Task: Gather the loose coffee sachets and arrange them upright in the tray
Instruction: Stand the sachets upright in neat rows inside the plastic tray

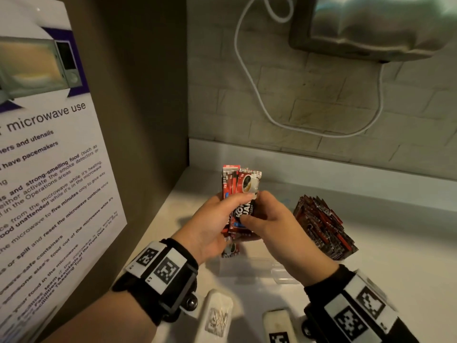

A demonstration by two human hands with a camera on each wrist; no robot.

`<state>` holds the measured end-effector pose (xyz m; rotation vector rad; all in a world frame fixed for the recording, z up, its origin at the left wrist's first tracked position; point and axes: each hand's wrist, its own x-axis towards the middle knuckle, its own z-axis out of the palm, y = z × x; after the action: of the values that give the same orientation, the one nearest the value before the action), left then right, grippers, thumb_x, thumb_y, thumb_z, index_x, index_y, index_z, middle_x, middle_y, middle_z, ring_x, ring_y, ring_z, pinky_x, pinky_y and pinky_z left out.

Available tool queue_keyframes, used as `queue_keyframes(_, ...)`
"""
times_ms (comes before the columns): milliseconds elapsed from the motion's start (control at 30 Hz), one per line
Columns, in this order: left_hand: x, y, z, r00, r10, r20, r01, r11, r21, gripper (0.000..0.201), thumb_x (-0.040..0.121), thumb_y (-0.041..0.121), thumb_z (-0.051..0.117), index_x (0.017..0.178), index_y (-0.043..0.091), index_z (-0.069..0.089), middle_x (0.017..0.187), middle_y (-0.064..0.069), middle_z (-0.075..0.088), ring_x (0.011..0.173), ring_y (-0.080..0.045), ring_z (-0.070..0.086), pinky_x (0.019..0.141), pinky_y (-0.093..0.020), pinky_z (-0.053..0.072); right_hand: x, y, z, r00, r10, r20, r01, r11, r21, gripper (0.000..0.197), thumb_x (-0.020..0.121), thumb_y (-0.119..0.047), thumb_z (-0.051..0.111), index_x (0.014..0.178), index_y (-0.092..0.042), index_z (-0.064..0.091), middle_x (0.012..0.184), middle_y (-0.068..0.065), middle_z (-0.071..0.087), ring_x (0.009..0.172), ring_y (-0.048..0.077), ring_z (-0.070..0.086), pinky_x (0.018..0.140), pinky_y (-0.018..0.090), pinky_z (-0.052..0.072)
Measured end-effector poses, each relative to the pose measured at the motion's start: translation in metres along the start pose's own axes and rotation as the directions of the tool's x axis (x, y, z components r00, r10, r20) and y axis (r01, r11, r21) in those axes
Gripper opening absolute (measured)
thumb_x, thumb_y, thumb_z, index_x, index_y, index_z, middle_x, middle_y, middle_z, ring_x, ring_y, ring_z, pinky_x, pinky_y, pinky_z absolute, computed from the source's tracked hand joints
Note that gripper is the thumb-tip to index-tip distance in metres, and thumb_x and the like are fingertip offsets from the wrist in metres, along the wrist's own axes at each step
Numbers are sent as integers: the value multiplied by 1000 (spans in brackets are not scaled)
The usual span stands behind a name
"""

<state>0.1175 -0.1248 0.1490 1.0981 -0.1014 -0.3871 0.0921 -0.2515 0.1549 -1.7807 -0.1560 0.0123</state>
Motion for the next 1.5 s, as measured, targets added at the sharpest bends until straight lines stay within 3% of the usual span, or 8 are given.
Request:
queue_keyframes(100, -1, 1, 1, 997, 37, -61, -38, 999, -13, 31, 83, 20, 68, 112, 11, 66, 96, -14, 73, 79, -25, 72, 59, -34, 56, 3, 2, 2, 986, -78, -147, 43, 972, -230, 28, 81, -16, 74, 102, -20, 56, 104, 5, 59, 86, 16, 63, 77, 43, 57)
queue_keyframes(467, -1, 13, -17, 970, 174, -169, -162, 983, 85, 20, 72, 24, 73, 87, 17, 63, 79, -1, 70, 60, -11, 63, 52, -29, 54, 10, -10, -18, 944, -110, -311, 109, 994, -19, 23, 83, 2, 66, 77, -19, 58, 70, 9, 65, 56, 17, 58, 49, 29, 45)
queue_keyframes(733, 2, 18, -29, 991, 117, -64, -94, 954, 285, 33, 72, -7, 73, 93, 16, 61, 82, 1, 74, 76, -17, 70, 62, -34, 54, 10, -24, -28, 987, -93, -133, 65, 977, -201, 24, 73, 8, 74, 79, -15, 69, 67, 1, 66, 57, 6, 55, 53, 17, 46)
queue_keyframes(1000, 1, 3, -27, 978, 108, -178, -60, 964, 258, 23, 78, 2, 74, 93, 15, 63, 83, -7, 71, 78, -24, 71, 61, -38, 57, 11, -2, -8, 967, 62, -245, -32, 992, 123, 10, 88, 0, 63, 79, -6, 65, 62, 8, 64, 46, 14, 56, 46, 27, 48)
queue_keyframes(1133, -4, 5, -41, 933, 138, -332, -74, 978, 197, 11, 87, 25, 69, 86, 17, 61, 73, 0, 65, 61, -15, 63, 52, -27, 48, 15, 14, -14, 957, 158, -245, -166, 986, -12, 11, 88, -1, 63, 79, -7, 65, 73, 7, 70, 58, 16, 64, 54, 26, 52)
queue_keyframes(1233, -8, 1, -45, 911, 118, -396, -62, 986, 152, 16, 90, 33, 64, 96, 18, 62, 87, 1, 68, 80, -15, 67, 64, -29, 45, 19, 28, -6, 947, 271, -171, -298, 941, -158, 8, 84, -3, 69, 76, -2, 66, 79, 12, 72, 64, 21, 68, 60, 30, 58)
queue_keyframes(1367, -18, -10, -36, 957, 18, -291, -1, 998, 57, 13, 94, 27, 59, 104, 19, 61, 73, 6, 74, 64, -6, 70, 54, -23, 49, 34, 46, 6, 938, 298, -179, -337, 906, -257, 20, 79, -2, 73, 66, -10, 60, 72, 13, 70, 63, 26, 70, 65, 43, 61)
queue_keyframes(1500, -23, -17, -28, 977, -54, -206, 46, 998, -41, 28, 93, 28, 57, 114, 12, 65, 100, -13, 74, 85, -27, 72, 69, -37, 55, 44, 52, 14, 938, 276, -212, -338, 865, -370, 22, 78, -13, 74, 64, -15, 57, 73, 11, 71, 70, 27, 71, 71, 45, 60)
